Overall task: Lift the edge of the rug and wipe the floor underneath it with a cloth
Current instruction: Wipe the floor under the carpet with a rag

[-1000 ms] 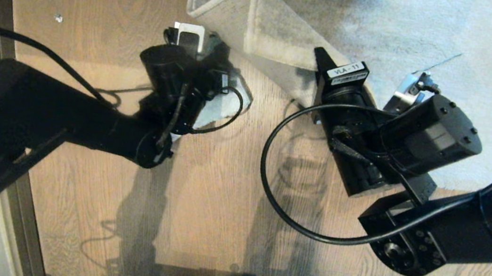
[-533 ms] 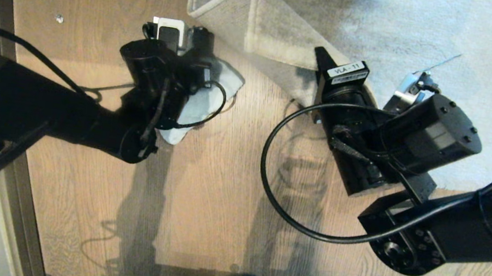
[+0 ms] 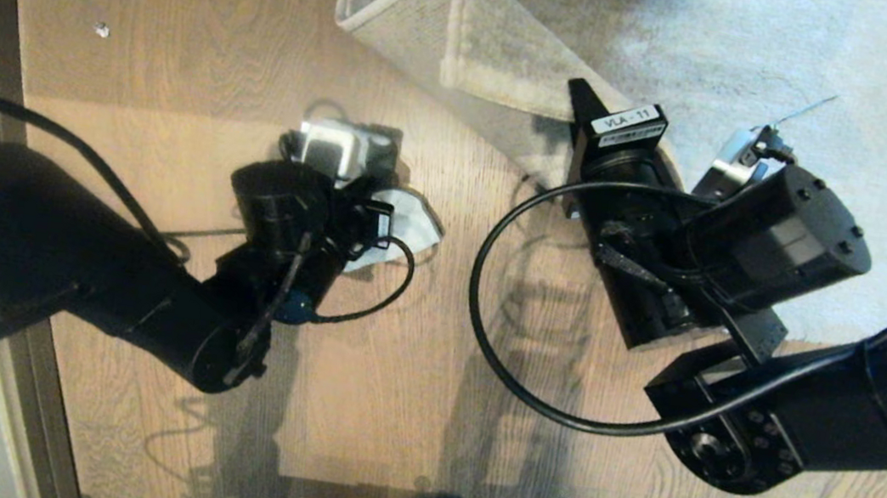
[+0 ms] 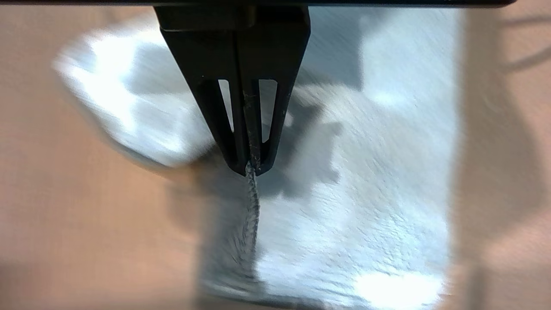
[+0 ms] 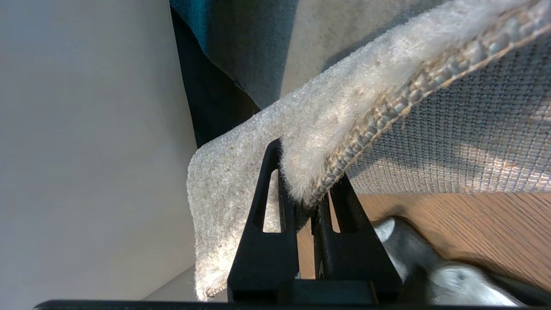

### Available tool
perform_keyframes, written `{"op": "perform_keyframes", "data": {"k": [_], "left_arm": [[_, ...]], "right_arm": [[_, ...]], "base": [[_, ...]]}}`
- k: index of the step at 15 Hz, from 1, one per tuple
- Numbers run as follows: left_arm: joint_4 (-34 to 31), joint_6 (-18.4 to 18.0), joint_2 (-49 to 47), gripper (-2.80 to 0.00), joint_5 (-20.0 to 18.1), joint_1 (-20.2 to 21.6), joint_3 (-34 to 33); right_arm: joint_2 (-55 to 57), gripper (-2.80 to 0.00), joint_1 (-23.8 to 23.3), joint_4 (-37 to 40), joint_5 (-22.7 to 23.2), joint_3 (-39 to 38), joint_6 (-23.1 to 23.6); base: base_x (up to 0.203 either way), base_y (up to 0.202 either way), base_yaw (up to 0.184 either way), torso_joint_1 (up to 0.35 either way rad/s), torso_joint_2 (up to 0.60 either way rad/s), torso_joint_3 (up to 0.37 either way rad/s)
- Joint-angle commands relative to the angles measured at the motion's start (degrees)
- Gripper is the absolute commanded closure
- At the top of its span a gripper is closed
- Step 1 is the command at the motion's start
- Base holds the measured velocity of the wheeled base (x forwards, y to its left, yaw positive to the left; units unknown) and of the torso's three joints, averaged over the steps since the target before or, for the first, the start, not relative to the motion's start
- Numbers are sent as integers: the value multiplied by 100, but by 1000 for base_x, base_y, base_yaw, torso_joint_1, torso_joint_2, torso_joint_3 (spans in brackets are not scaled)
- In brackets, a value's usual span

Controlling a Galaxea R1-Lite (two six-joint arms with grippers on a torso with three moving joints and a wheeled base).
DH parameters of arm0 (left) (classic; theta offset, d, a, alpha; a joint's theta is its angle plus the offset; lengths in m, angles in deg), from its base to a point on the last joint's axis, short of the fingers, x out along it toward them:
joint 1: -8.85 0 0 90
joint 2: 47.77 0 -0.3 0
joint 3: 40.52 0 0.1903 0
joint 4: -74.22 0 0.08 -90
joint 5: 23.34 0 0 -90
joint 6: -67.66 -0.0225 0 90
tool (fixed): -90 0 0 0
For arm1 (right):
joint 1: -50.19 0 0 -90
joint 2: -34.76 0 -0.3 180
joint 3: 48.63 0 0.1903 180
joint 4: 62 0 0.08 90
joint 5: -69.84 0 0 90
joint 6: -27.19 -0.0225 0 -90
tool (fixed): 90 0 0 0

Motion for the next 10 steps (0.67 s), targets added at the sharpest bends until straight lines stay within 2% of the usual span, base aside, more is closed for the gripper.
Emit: {"op": "perform_keyframes", "data": {"k": [1, 4, 10], "left_arm": [[529, -5, 233, 0, 113, -536, -658], [744, -2, 284, 0, 402, -996, -898], [746, 13, 123, 0, 426, -1174, -846]], "right_arm": [[15, 0, 2, -277, -12, -1, -27], [15, 0, 2, -277, -12, -1, -18], [87, 0, 2, -277, -20, 11, -10]], "base": [[0, 0, 0, 0, 0, 0], [0, 0, 0, 0, 0, 0], [0, 0, 0, 0, 0, 0]]}}
